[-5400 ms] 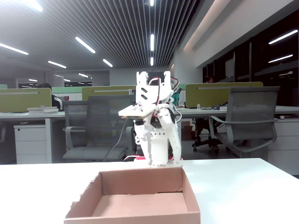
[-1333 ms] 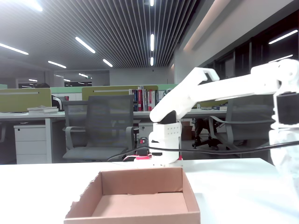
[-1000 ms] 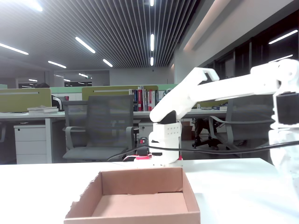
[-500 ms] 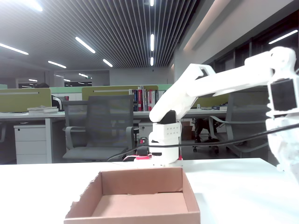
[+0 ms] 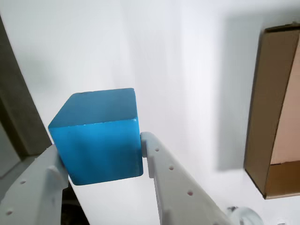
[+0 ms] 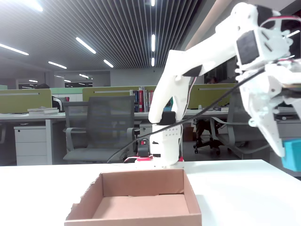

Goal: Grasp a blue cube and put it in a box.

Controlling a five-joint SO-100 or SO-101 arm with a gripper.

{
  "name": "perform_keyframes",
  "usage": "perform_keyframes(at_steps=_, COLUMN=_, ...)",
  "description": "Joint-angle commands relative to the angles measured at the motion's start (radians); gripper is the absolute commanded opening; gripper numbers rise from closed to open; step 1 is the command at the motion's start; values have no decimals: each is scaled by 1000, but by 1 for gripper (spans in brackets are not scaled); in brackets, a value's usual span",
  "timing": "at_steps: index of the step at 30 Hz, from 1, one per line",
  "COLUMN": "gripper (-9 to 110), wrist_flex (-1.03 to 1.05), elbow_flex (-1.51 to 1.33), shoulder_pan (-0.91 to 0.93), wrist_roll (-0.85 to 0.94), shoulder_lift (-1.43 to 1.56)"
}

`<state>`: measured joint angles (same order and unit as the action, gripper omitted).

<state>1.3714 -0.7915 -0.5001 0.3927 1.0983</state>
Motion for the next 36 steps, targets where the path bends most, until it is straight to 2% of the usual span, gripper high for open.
perform_keyframes(at_steps=1, gripper=14, wrist_flex=-11, elbow_flex=-86, shoulder_pan=41, wrist_roll=-5, shoulder_lift=149)
perform_keyframes(at_steps=19, gripper=14, wrist_flex=3, elbow_flex=-540, shoulder_pan=377, wrist_roll=106, shoulder_lift=595)
perform_keyframes(at_steps=36, gripper=14, wrist_flex=-69, elbow_flex=-796, shoulder_pan=549, wrist_roll=132, shoulder_lift=618)
